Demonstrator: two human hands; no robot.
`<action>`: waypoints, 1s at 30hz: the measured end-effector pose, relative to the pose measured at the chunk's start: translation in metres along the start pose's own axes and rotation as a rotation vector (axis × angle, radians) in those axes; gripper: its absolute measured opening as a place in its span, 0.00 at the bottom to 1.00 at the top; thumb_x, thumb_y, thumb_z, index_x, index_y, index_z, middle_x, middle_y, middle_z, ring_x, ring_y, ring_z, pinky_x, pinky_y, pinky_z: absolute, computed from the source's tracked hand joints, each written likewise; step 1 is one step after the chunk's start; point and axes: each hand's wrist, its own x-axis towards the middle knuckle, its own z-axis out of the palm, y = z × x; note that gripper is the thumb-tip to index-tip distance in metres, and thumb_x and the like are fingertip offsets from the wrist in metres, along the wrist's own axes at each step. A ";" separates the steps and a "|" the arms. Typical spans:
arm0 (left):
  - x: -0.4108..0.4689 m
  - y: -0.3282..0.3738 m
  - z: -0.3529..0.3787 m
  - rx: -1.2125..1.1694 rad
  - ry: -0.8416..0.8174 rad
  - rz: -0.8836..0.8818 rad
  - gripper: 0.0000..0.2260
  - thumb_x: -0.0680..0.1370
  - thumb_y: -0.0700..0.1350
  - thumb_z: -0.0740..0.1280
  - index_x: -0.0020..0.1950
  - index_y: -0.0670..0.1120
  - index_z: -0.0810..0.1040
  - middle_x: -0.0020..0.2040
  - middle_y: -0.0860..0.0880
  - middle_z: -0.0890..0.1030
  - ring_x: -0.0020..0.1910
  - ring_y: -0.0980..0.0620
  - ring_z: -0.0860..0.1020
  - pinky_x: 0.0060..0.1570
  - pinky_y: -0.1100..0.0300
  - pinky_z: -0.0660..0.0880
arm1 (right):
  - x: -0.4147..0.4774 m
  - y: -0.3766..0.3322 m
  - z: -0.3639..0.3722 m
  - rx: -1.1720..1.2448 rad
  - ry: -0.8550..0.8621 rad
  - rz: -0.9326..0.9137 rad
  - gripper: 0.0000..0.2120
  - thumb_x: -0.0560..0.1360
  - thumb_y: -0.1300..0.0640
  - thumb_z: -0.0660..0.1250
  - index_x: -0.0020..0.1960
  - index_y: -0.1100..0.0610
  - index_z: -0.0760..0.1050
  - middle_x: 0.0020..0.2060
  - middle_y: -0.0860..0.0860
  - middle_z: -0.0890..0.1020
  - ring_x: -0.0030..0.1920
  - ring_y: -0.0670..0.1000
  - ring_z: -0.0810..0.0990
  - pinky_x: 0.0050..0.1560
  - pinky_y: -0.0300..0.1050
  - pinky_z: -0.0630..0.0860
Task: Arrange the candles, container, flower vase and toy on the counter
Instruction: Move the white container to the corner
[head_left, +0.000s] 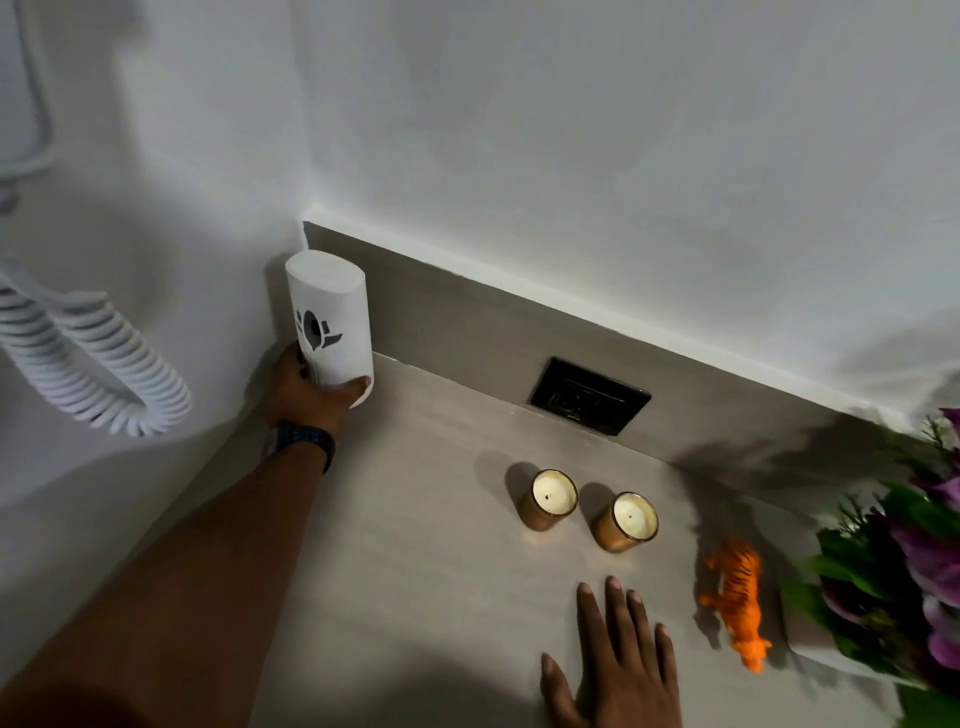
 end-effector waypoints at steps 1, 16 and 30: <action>0.003 0.001 0.000 0.000 0.001 0.011 0.33 0.56 0.43 0.82 0.59 0.48 0.75 0.58 0.46 0.80 0.54 0.45 0.79 0.55 0.44 0.76 | 0.000 0.000 0.001 0.004 -0.014 0.004 0.42 0.63 0.25 0.46 0.74 0.39 0.49 0.77 0.46 0.50 0.77 0.51 0.47 0.75 0.56 0.47; -0.012 -0.004 0.003 0.256 0.090 0.067 0.52 0.52 0.58 0.81 0.70 0.43 0.63 0.71 0.39 0.67 0.70 0.41 0.65 0.69 0.43 0.62 | -0.003 0.009 0.009 0.070 0.070 -0.049 0.36 0.68 0.26 0.41 0.72 0.36 0.35 0.75 0.42 0.39 0.76 0.48 0.37 0.75 0.52 0.37; -0.206 0.014 0.085 0.395 -0.509 0.296 0.43 0.50 0.68 0.75 0.63 0.56 0.74 0.60 0.51 0.78 0.60 0.49 0.75 0.58 0.50 0.74 | 0.060 0.007 -0.009 0.741 0.411 0.459 0.38 0.65 0.37 0.70 0.69 0.53 0.64 0.66 0.56 0.73 0.67 0.59 0.68 0.68 0.61 0.66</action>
